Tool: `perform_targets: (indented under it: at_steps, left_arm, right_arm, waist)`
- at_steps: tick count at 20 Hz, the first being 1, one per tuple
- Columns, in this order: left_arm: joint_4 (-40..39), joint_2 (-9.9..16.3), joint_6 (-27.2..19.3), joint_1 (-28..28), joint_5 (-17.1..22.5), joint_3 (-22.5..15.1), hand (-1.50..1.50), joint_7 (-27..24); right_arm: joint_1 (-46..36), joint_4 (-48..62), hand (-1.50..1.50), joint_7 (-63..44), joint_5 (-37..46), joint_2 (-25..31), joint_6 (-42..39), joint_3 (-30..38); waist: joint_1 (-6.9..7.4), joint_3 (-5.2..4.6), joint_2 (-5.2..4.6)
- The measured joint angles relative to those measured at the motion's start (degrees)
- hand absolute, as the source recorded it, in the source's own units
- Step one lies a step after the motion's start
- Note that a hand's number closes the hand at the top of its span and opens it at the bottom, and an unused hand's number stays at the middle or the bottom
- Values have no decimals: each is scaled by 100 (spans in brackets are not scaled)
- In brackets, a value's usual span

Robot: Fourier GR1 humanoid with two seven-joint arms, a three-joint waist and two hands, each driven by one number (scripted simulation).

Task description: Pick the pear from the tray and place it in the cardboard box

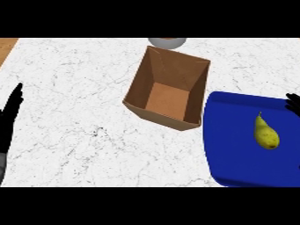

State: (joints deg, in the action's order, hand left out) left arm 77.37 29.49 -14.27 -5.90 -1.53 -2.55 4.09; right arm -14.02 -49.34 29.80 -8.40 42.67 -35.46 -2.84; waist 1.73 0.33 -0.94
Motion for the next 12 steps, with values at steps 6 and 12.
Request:
perform_targets:
  at_steps: [6, 12]
  left_arm:
    - [-75, -60, 16, -76, -56, -26, 0, -39]
    - [-32, -128, 27, -249, -146, -106, 0, 136]
  right_arm:
    - [-525, 180, -150, 368, 1275, 558, 208, -807]
    - [-1262, 450, -150, 385, 2186, 700, 130, -1687]
  waist:
    - [113, -4, -1]
    - [170, -11, -2]
